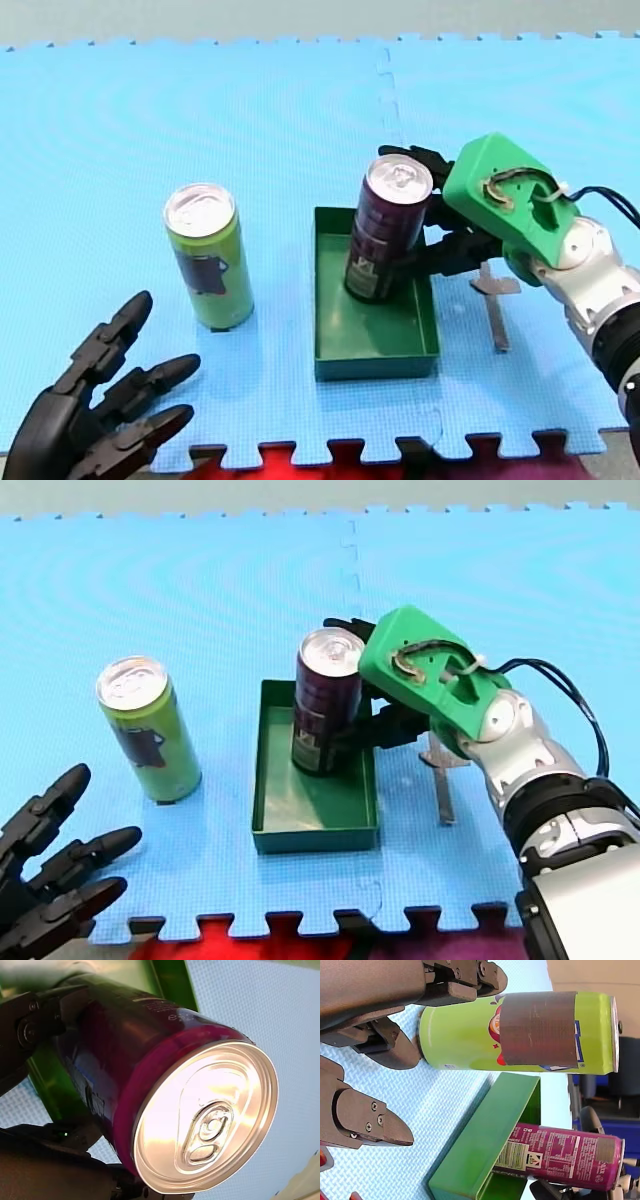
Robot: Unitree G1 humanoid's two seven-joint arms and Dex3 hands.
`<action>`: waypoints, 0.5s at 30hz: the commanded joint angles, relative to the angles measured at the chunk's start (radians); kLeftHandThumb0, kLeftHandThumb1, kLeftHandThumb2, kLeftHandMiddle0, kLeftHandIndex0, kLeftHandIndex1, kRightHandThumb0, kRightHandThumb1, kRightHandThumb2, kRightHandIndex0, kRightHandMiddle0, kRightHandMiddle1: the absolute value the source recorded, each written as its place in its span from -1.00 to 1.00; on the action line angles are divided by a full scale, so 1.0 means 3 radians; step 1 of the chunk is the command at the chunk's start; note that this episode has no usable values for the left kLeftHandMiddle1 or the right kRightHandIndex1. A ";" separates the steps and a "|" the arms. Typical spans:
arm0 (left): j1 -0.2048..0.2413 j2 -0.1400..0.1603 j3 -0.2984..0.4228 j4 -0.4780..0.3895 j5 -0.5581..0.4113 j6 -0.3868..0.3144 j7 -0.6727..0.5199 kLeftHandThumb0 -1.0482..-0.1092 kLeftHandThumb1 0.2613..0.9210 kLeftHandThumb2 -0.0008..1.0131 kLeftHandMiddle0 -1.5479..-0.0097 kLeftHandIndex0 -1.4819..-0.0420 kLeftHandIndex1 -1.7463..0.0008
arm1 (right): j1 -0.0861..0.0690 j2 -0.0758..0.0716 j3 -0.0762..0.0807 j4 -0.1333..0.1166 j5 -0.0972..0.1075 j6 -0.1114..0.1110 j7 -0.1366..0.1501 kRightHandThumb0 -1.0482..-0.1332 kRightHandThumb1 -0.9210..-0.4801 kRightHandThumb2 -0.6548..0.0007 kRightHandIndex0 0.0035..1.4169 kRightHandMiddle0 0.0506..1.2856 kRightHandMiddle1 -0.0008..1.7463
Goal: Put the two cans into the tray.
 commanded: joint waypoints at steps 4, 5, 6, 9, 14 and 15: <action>0.0002 0.0020 -0.0001 -0.0029 0.0020 0.0026 0.0018 -1.00 1.00 -0.91 0.36 0.75 0.99 | 0.0003 -0.0024 0.0011 -0.0002 -0.0025 -0.0049 -0.0037 -0.75 -0.67 0.97 -0.46 -0.93 -1.00; 0.0004 0.0019 -0.0003 -0.0034 0.0023 0.0028 0.0022 -1.00 1.00 -0.91 0.36 0.75 0.99 | 0.0002 -0.0021 0.0014 -0.0006 -0.0027 -0.0072 -0.0040 -0.74 -0.67 0.98 -0.46 -0.93 -1.00; 0.0005 0.0017 -0.0006 -0.0040 0.0028 0.0031 0.0028 -1.00 1.00 -0.92 0.36 0.75 0.99 | 0.0004 -0.0019 0.0014 -0.0010 -0.0025 -0.0092 -0.0042 -0.74 -0.67 0.98 -0.45 -0.93 -1.00; 0.0012 0.0013 -0.0015 -0.0067 0.0043 0.0046 0.0051 -1.00 1.00 -0.92 0.36 0.75 0.99 | 0.0011 -0.0006 -0.0010 -0.0017 0.0007 -0.0121 -0.0017 -0.70 -0.66 0.99 -0.44 -0.92 -1.00; 0.0030 0.0012 -0.0033 -0.0116 0.0067 0.0076 0.0091 -1.00 1.00 -0.92 0.36 0.75 0.99 | 0.0026 0.0010 -0.0075 -0.0040 0.0093 -0.0130 0.0070 -0.57 -0.58 1.00 -0.40 -0.92 -1.00; 0.0033 0.0012 -0.0036 -0.0125 0.0072 0.0083 0.0098 -1.00 1.00 -0.92 0.36 0.75 0.99 | 0.0030 0.0013 -0.0094 -0.0048 0.0116 -0.0136 0.0079 -0.55 -0.56 1.00 -0.39 -0.92 -1.00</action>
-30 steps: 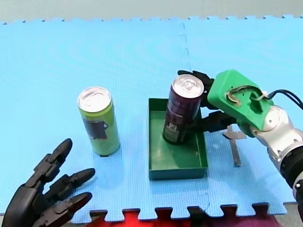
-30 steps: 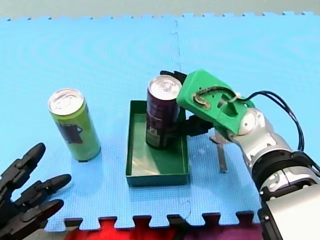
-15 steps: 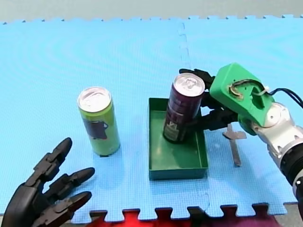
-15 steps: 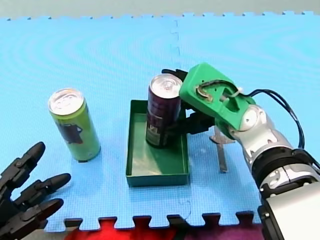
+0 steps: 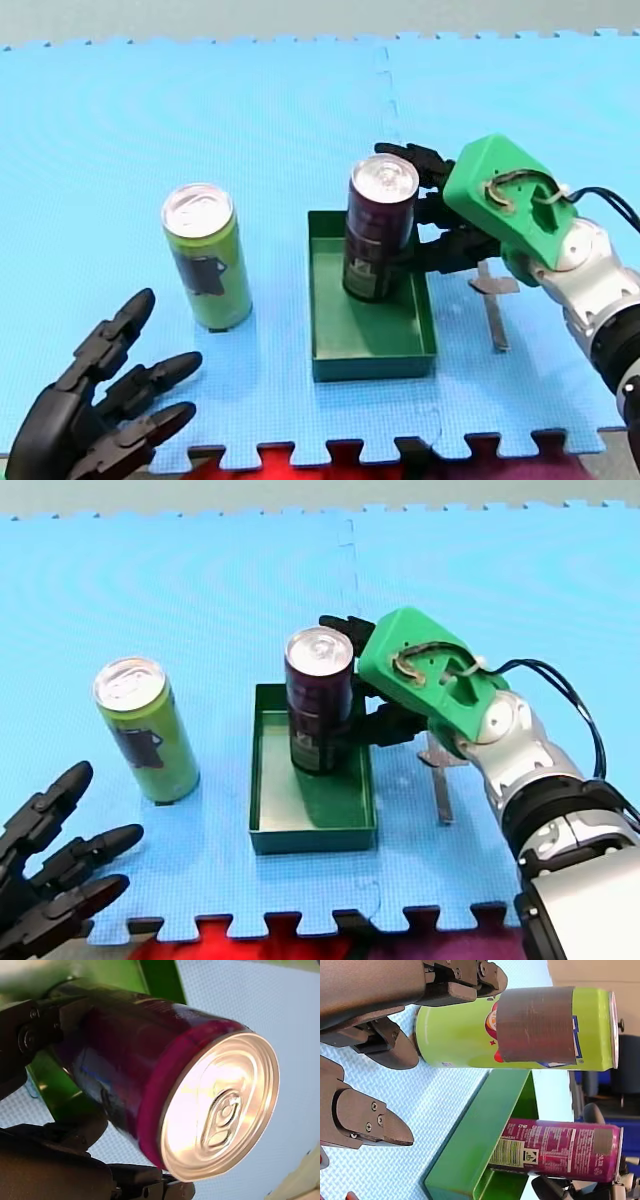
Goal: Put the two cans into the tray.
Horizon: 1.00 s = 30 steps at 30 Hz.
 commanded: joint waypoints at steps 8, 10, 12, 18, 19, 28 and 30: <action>0.0032 0.0005 -0.0019 -0.0068 0.0040 0.0059 0.0067 -1.00 1.00 -0.89 0.35 0.75 1.00 | 0.0024 0.0058 -0.0214 -0.0130 0.0277 -0.0274 0.0162 -0.38 -0.43 1.00 -0.34 -0.91 -1.00; 0.0026 0.0007 -0.0022 -0.0060 0.0050 0.0058 0.0076 -1.00 1.00 -0.88 0.35 0.75 1.00 | 0.0027 0.0073 -0.0262 -0.0158 0.0357 -0.0299 0.0271 -0.37 -0.40 1.00 -0.33 -0.91 -1.00; 0.0019 0.0008 -0.0025 -0.0046 0.0058 0.0049 0.0081 -1.00 1.00 -0.87 0.35 0.75 1.00 | 0.0029 0.0078 -0.0270 -0.0163 0.0379 -0.0285 0.0303 -0.39 -0.38 1.00 -0.32 -0.90 -1.00; 0.0025 0.0010 -0.0023 -0.0039 0.0074 0.0029 0.0088 -1.00 1.00 -0.84 0.35 0.75 1.00 | 0.0040 0.0070 -0.0258 -0.0153 0.0362 -0.0249 0.0287 -0.46 -0.36 1.00 -0.33 -0.90 -1.00; 0.0025 0.0011 -0.0022 -0.0034 0.0076 0.0025 0.0086 -1.00 1.00 -0.83 0.35 0.75 1.00 | 0.0041 0.0068 -0.0251 -0.0147 0.0352 -0.0244 0.0274 -0.46 -0.35 1.00 -0.33 -0.90 -1.00; 0.0010 0.0020 -0.0011 0.0030 0.0067 -0.0014 0.0059 -1.00 1.00 -0.79 0.35 0.75 1.00 | 0.0038 0.0027 -0.0193 -0.0120 0.0258 -0.0233 0.0186 -0.48 -0.33 1.00 -0.35 -0.91 -1.00; 0.0010 0.0021 -0.0009 0.0033 0.0064 -0.0016 0.0054 -1.00 1.00 -0.78 0.34 0.75 1.00 | 0.0041 0.0016 -0.0189 -0.0118 0.0251 -0.0234 0.0189 -0.47 -0.32 1.00 -0.36 -0.91 -1.00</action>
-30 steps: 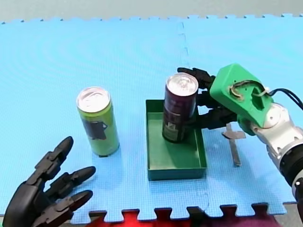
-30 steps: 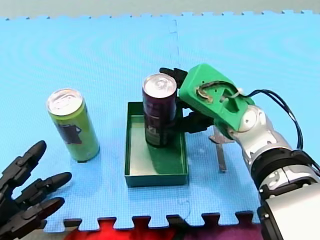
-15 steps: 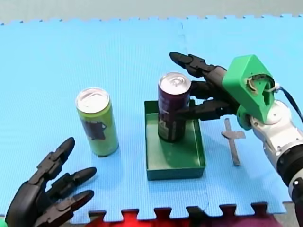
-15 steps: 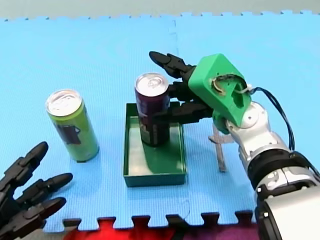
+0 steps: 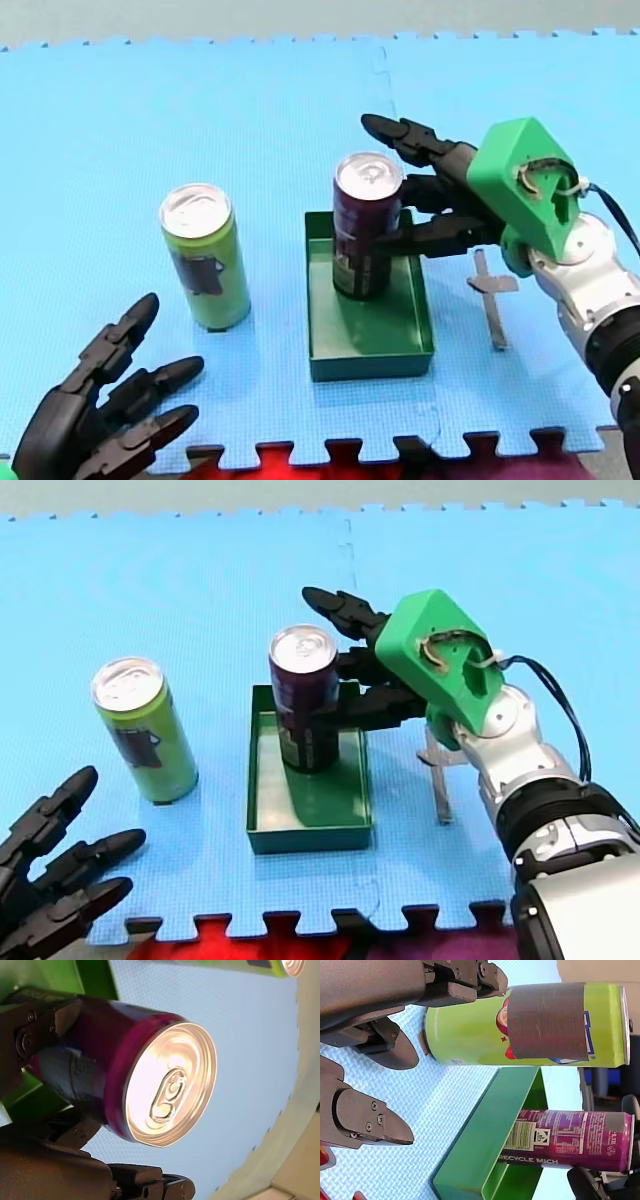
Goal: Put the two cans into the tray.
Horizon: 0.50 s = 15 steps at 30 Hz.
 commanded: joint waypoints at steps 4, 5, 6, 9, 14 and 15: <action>-0.0008 0.0022 0.0014 0.0020 -0.0012 -0.0019 -0.0021 -1.00 1.00 -0.77 0.34 0.75 1.00 | -0.0001 -0.0039 0.0006 0.0002 -0.0008 0.0026 0.0014 -0.45 -0.31 1.00 -0.36 -0.92 -1.00; -0.0009 0.0022 0.0016 0.0022 -0.0012 -0.0020 -0.0023 -1.00 1.00 -0.77 0.34 0.75 1.00 | -0.0002 -0.0042 0.0007 0.0001 -0.0009 0.0032 0.0019 -0.44 -0.30 1.00 -0.36 -0.92 -1.00; -0.0010 0.0022 0.0017 0.0024 -0.0012 -0.0022 -0.0025 -1.00 1.00 -0.76 0.34 0.75 1.00 | -0.0003 -0.0046 0.0007 0.0000 -0.0009 0.0038 0.0026 -0.42 -0.28 1.00 -0.36 -0.92 -1.00; -0.0012 0.0023 0.0020 0.0035 -0.0010 -0.0033 -0.0032 -1.00 1.00 -0.76 0.34 0.75 1.00 | -0.0004 -0.0065 0.0007 -0.0003 -0.0010 0.0059 0.0058 -0.39 -0.26 1.00 -0.37 -0.92 -1.00; -0.0013 0.0026 0.0023 0.0042 -0.0011 -0.0043 -0.0042 -1.00 1.00 -0.75 0.34 0.75 1.00 | 0.0013 -0.0130 0.0000 0.0006 -0.0010 0.0051 0.0105 -0.35 -0.24 1.00 -0.37 -0.92 -1.00; -0.0012 0.0027 0.0023 0.0040 -0.0011 -0.0041 -0.0044 -1.00 1.00 -0.74 0.34 0.75 1.00 | 0.0015 -0.0152 0.0000 0.0008 -0.0013 0.0048 0.0113 -0.34 -0.24 1.00 -0.37 -0.92 -1.00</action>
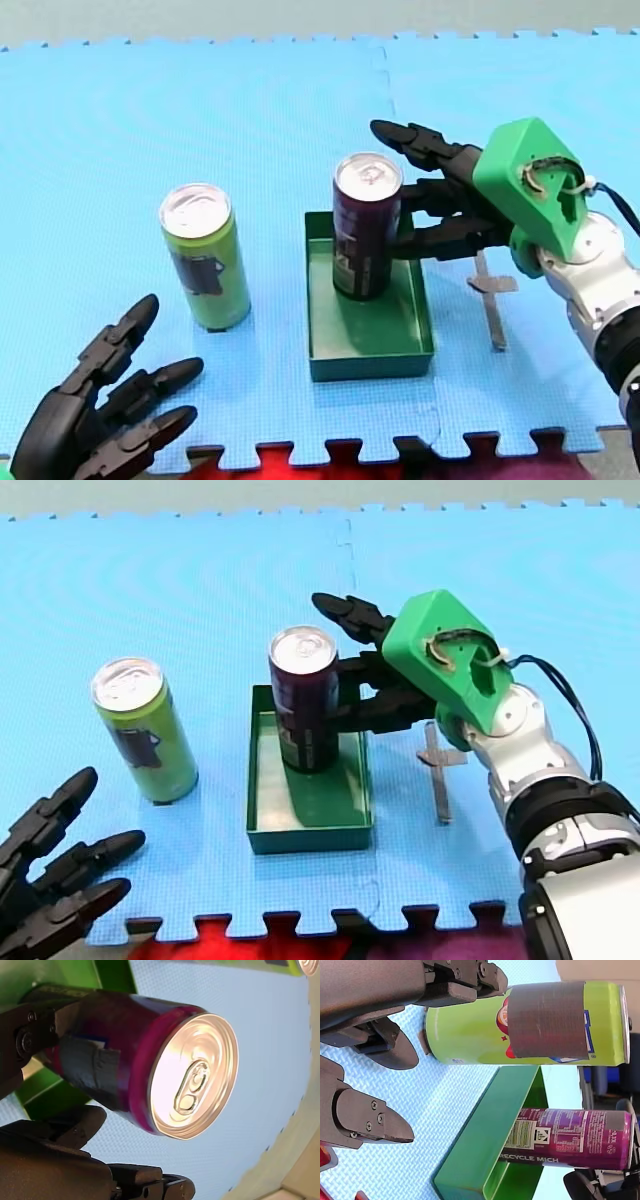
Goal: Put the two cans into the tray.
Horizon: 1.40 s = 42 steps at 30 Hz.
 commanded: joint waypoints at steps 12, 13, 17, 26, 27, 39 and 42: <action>-0.0066 0.0051 0.0057 0.0143 -0.0055 -0.0047 -0.0085 -1.00 1.00 -0.74 0.34 0.75 1.00 | 0.0021 -0.0210 -0.0022 0.0007 -0.0002 0.0076 0.0008 -0.26 -0.22 1.00 -0.34 -0.91 -1.00; -0.0076 0.0058 0.0064 0.0163 -0.0064 -0.0054 -0.0101 -1.00 1.00 -0.75 0.34 0.75 1.00 | 0.0024 -0.0226 -0.0035 0.0013 0.0008 0.0086 0.0016 -0.25 -0.20 1.00 -0.34 -0.91 -1.00; -0.0113 0.0081 0.0092 0.0230 -0.0095 -0.0082 -0.0158 -1.00 1.00 -0.75 0.35 0.76 1.00 | 0.0044 -0.0294 -0.0095 0.0030 0.0057 0.0104 0.0060 -0.18 -0.17 1.00 -0.33 -0.91 -1.00; -0.0143 0.0106 0.0132 0.0296 -0.0091 -0.0125 -0.0196 -1.00 1.00 -0.76 0.35 0.76 1.00 | 0.0082 -0.0344 -0.0176 0.0029 0.0116 0.0079 0.0077 -0.10 -0.17 1.00 -0.32 -0.90 -1.00; -0.0145 0.0111 0.0136 0.0306 -0.0089 -0.0131 -0.0197 -1.00 1.00 -0.75 0.35 0.76 1.00 | 0.0093 -0.0355 -0.0184 0.0027 0.0119 0.0068 0.0076 -0.09 -0.17 1.00 -0.32 -0.90 -1.00; -0.0186 0.0138 0.0175 0.0417 -0.0095 -0.0192 -0.0201 -1.00 1.00 -0.74 0.34 0.76 1.00 | 0.0308 -0.0482 -0.0327 0.0055 0.0227 -0.0047 0.0106 -0.17 -0.28 0.98 -0.26 -0.89 -1.00; -0.0196 0.0147 0.0192 0.0448 -0.0093 -0.0225 -0.0194 -1.00 1.00 -0.75 0.33 0.76 1.00 | 0.0357 -0.0519 -0.0387 0.0052 0.0284 -0.0081 0.0112 -0.23 -0.31 0.98 -0.24 -0.90 -1.00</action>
